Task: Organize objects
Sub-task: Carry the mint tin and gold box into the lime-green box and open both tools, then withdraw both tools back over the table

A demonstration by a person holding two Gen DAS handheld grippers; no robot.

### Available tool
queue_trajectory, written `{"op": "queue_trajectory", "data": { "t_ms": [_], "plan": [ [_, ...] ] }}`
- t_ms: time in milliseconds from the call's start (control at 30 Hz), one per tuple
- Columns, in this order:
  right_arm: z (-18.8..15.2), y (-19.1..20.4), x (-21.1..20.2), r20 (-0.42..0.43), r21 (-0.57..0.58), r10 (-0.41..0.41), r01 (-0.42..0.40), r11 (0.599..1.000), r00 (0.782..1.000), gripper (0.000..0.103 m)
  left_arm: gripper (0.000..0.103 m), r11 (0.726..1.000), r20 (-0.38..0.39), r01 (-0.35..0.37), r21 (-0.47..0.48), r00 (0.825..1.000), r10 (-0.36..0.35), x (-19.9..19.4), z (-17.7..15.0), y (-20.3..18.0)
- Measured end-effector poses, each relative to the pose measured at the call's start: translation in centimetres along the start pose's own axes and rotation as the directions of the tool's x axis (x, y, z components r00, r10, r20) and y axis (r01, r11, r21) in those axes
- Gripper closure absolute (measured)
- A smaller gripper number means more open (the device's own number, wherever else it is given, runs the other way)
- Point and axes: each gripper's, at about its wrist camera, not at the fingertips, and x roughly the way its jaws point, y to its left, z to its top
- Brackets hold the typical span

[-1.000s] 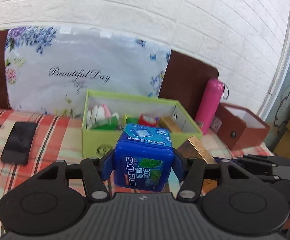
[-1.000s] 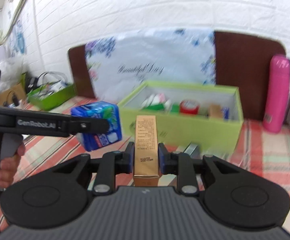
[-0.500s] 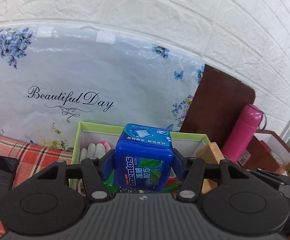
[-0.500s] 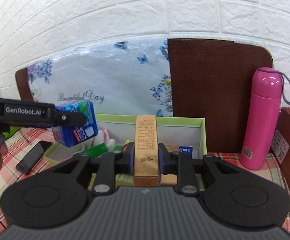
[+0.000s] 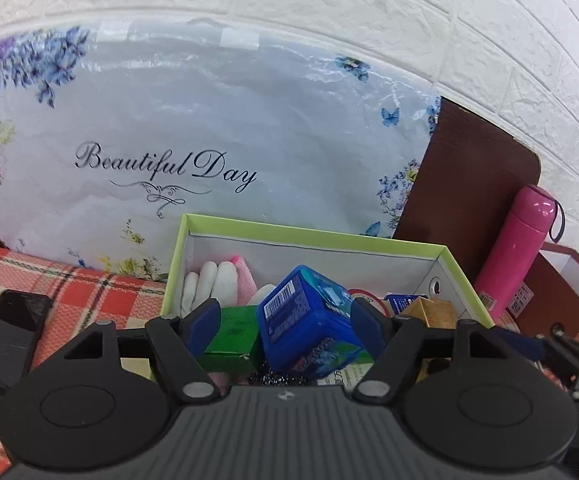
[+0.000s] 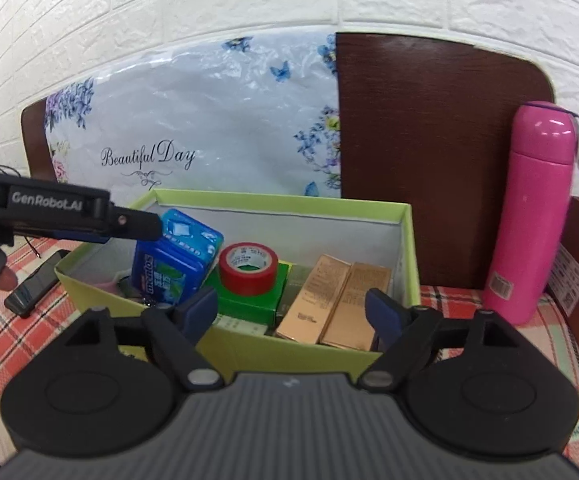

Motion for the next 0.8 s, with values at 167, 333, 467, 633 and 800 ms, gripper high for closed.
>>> {"op": "queue_trajectory", "data": {
  "t_ms": [167, 333, 467, 633, 800],
  "plan": [
    [0.5, 0.1, -4.6, 0.081, 0.004, -0.024, 0.023, 1.000, 0.996, 0.004, 0.027, 0.996, 0.011, -0.059, 0.062, 0.998, 0.058, -3.6, -0.5, -2.1],
    [-0.5, 0.3, -8.7, 0.102, 0.005, -0.021, 0.020, 1.000, 0.995, 0.001, 0.026, 0.995, 0.031, -0.046, 0.089, 0.999, 0.043, -7.3, -1.8, -3.5],
    [-2.0, 0.8, -11.7, 0.115, 0.007, -0.025, 0.024, 1.000, 0.993, 0.000, 0.025, 0.993, 0.057, -0.033, 0.114, 0.998, 0.027, -10.0, -3.2, -4.3],
    [-4.7, 1.5, -14.9, 0.104, 0.011, -0.015, 0.014, 1.000, 0.994, 0.000, 0.024, 0.993, 0.057, 0.002, 0.114, 0.998, -0.008, -12.7, -6.3, -4.4],
    [-8.7, 2.6, -16.7, 0.049, 0.022, -0.009, 0.008, 1.000, 0.999, 0.000, 0.024, 0.995, 0.009, 0.011, 0.096, 1.000, -0.012, -13.3, -9.9, -4.1]
  ]
}}
